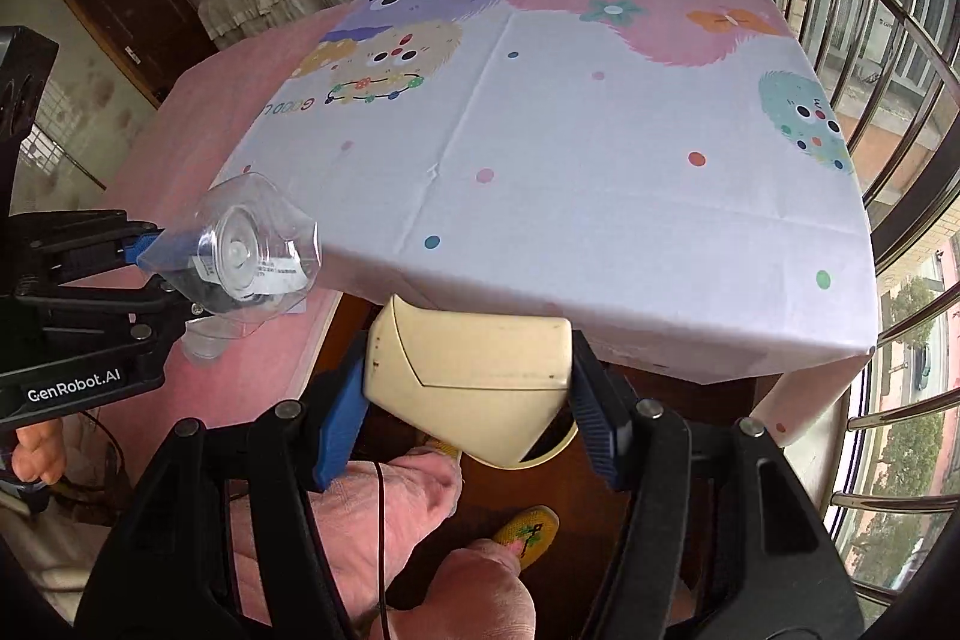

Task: Collect trash
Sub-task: 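Carry the plastic bottle and beige box down over the trash bin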

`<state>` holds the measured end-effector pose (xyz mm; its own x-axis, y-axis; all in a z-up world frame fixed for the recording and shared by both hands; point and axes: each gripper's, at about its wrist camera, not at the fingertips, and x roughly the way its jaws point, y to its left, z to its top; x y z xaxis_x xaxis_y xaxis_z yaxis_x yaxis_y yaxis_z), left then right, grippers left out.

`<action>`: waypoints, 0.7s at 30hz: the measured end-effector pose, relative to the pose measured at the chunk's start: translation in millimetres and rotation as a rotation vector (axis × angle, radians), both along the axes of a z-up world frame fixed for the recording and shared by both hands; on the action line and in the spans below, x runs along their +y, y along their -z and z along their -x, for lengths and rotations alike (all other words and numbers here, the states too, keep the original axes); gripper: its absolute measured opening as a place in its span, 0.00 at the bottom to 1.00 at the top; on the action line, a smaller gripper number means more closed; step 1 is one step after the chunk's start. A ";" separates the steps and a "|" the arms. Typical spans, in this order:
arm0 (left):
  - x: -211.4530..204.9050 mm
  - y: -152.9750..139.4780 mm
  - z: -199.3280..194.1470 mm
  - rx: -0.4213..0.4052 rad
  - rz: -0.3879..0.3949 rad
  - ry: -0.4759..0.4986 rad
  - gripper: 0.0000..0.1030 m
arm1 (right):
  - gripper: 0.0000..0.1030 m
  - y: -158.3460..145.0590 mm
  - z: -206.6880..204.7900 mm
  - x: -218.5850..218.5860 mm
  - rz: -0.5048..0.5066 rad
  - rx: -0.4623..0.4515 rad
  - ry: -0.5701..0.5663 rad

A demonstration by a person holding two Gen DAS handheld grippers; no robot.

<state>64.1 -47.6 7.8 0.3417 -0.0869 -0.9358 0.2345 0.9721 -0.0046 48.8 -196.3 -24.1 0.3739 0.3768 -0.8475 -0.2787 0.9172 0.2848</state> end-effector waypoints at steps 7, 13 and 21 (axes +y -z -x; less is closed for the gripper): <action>2.1 23.5 32.4 0.061 -0.019 0.014 0.34 | 0.57 28.3 33.5 3.9 -0.028 0.067 0.024; 4.9 58.3 54.8 0.134 0.009 0.022 0.34 | 0.57 68.2 55.9 9.8 -0.014 0.150 0.065; 8.3 119.7 57.0 0.178 0.047 0.053 0.34 | 0.57 139.9 55.1 18.2 0.016 0.236 0.173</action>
<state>7.0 -39.3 -111.8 0.1645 -0.1450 -0.9757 0.2770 0.9561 -0.0954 -6.3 -178.0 -163.9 0.2229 0.3107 -0.9240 -0.0454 0.9501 0.3085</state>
